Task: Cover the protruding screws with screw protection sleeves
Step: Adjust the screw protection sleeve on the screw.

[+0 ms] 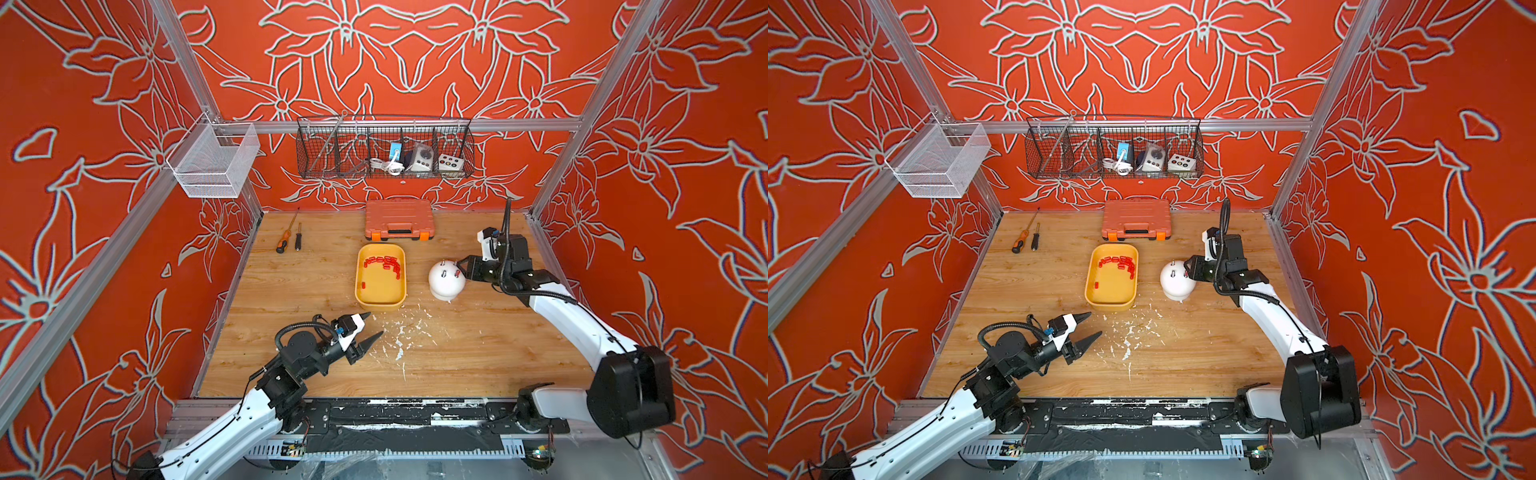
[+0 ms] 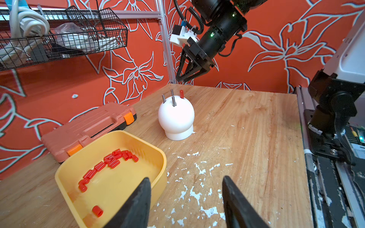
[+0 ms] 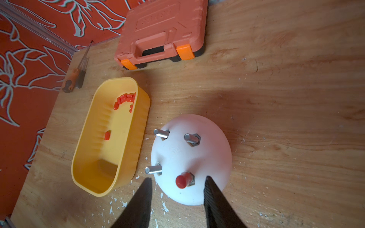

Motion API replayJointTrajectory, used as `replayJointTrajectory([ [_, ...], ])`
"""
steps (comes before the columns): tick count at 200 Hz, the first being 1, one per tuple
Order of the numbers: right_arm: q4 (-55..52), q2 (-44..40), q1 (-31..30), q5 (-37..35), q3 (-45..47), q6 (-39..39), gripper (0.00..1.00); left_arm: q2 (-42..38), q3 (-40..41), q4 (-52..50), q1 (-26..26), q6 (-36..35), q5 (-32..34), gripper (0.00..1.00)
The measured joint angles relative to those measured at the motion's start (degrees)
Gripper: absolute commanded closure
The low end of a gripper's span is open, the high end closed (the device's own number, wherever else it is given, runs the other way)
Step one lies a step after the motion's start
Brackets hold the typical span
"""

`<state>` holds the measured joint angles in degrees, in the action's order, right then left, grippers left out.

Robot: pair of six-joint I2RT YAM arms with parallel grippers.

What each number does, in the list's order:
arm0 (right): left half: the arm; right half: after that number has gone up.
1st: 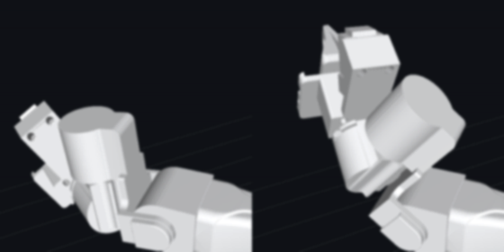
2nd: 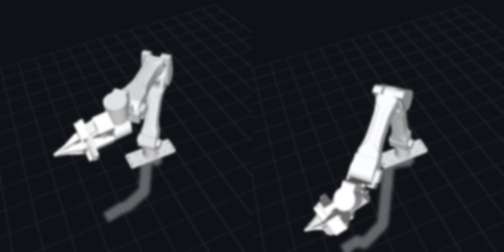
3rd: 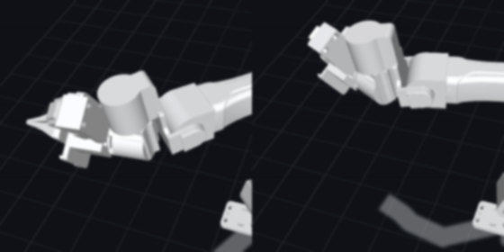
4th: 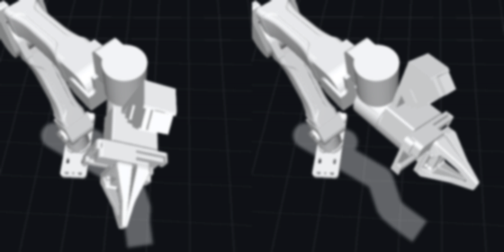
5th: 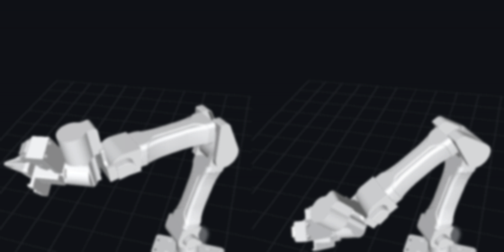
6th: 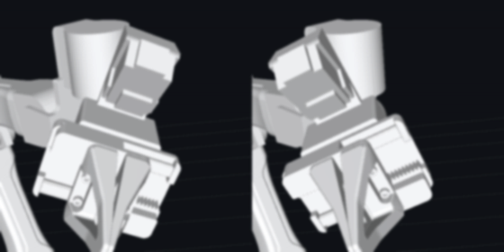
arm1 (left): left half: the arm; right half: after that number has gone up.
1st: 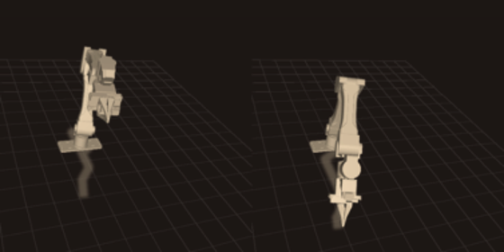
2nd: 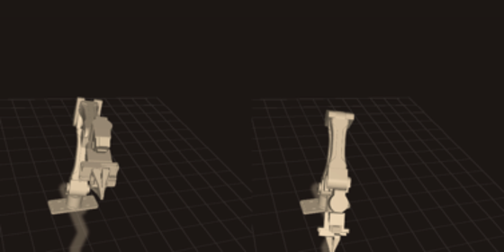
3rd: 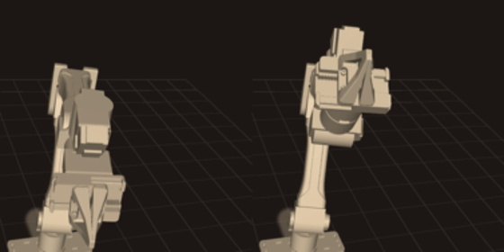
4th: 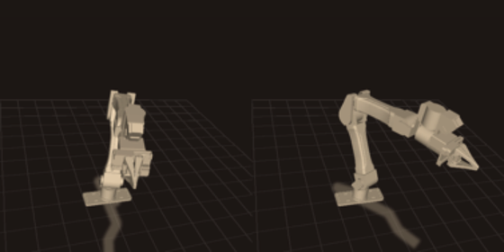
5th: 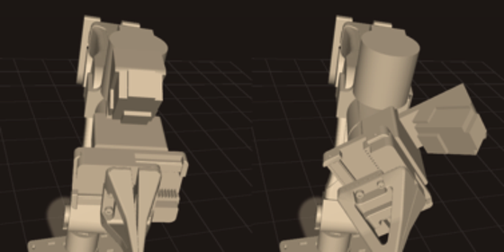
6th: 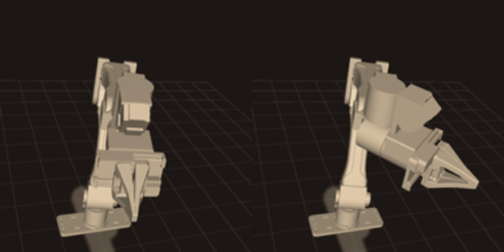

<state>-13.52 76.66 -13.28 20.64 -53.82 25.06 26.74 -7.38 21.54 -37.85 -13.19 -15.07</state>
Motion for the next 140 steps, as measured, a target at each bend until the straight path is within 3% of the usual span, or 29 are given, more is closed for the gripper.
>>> replayJointTrajectory([
  [140, 4.5, 5.1, 2.0, 5.0, 2.8, 2.6, 0.56, 0.0, 0.0, 0.0, 0.0, 0.0, 0.0, 0.44],
])
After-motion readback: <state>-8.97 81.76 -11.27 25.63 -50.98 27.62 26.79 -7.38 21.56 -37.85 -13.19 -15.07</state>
